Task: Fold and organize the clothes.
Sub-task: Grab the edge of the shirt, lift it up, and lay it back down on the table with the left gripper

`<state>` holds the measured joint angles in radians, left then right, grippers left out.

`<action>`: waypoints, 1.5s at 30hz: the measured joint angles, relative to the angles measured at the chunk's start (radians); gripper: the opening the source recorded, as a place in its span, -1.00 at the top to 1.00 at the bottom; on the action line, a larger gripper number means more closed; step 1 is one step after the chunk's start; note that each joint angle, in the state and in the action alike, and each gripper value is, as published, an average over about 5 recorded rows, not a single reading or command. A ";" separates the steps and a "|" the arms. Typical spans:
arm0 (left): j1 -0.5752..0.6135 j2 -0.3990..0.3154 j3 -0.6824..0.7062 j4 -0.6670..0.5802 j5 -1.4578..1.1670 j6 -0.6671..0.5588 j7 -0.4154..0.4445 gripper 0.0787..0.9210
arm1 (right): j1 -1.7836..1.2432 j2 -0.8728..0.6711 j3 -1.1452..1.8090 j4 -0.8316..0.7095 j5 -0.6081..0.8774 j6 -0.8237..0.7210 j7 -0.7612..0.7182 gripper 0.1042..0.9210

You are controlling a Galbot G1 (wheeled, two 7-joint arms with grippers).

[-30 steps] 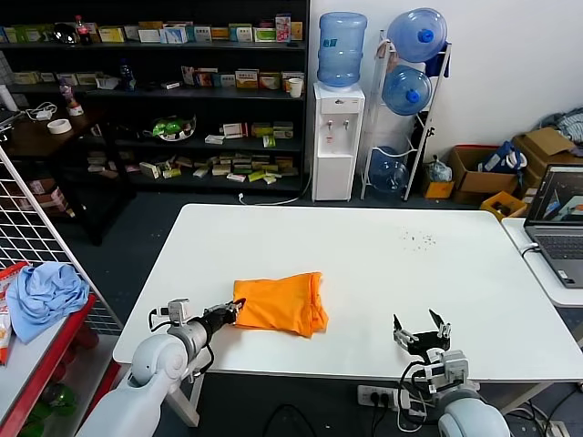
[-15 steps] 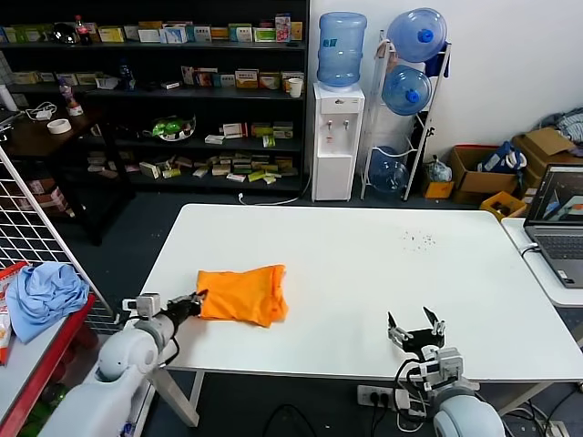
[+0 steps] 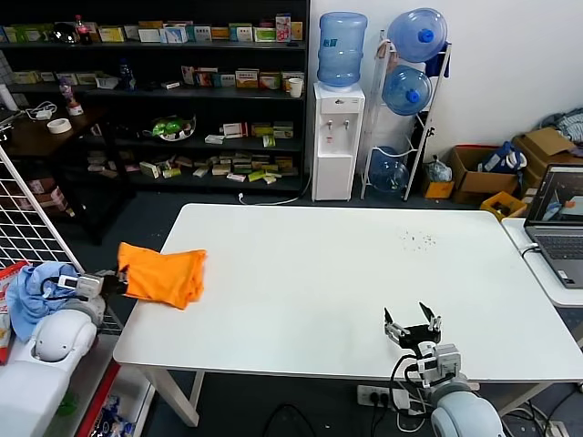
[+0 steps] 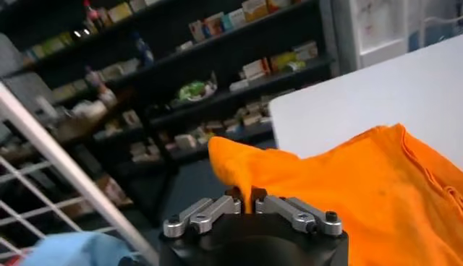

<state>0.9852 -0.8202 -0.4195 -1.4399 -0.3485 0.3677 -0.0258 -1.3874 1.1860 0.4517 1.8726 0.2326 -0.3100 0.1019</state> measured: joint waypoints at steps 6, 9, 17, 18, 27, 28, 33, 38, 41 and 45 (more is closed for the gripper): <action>-0.012 0.039 -0.029 0.059 0.176 -0.073 -0.017 0.82 | 0.002 0.001 -0.002 -0.001 0.002 0.003 -0.001 -0.76; -0.015 0.052 -0.038 0.070 0.245 -0.103 -0.026 0.82 | 0.003 0.005 -0.006 -0.004 0.000 0.004 -0.001 -0.76; 0.001 0.056 -0.026 0.024 0.307 -0.116 -0.037 0.82 | 0.000 0.018 -0.006 -0.005 -0.010 0.005 -0.001 -0.76; 0.006 0.052 -0.021 0.012 0.302 -0.111 -0.039 0.82 | -0.002 0.019 -0.005 -0.004 -0.011 0.006 -0.001 -0.76; 0.048 -0.030 0.054 -0.114 0.219 -0.051 -0.062 0.82 | -0.022 0.029 0.007 0.003 -0.029 0.008 -0.002 -0.76; 0.051 -0.041 0.065 -0.130 0.208 -0.044 -0.066 0.82 | -0.025 0.031 0.008 0.003 -0.031 0.008 -0.002 -0.76; 0.067 -0.094 0.125 -0.208 0.144 -0.009 -0.088 0.82 | -0.033 0.035 0.011 0.002 -0.039 0.010 -0.003 -0.76; 0.074 -0.149 0.188 -0.257 0.093 0.008 -0.111 0.82 | -0.037 0.036 0.011 -0.002 -0.047 0.012 -0.004 -0.76; 0.072 -0.187 0.224 -0.266 0.072 0.013 -0.123 0.82 | -0.040 0.034 0.012 -0.005 -0.049 0.014 -0.004 -0.76; 0.061 -0.243 0.270 -0.262 0.047 0.014 -0.141 0.82 | -0.041 0.026 0.019 -0.010 -0.050 0.021 -0.004 -0.76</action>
<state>1.0466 -1.0632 -0.1500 -1.7018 -0.3011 0.3816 -0.1667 -1.4287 1.2120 0.4704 1.8630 0.1822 -0.2890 0.0982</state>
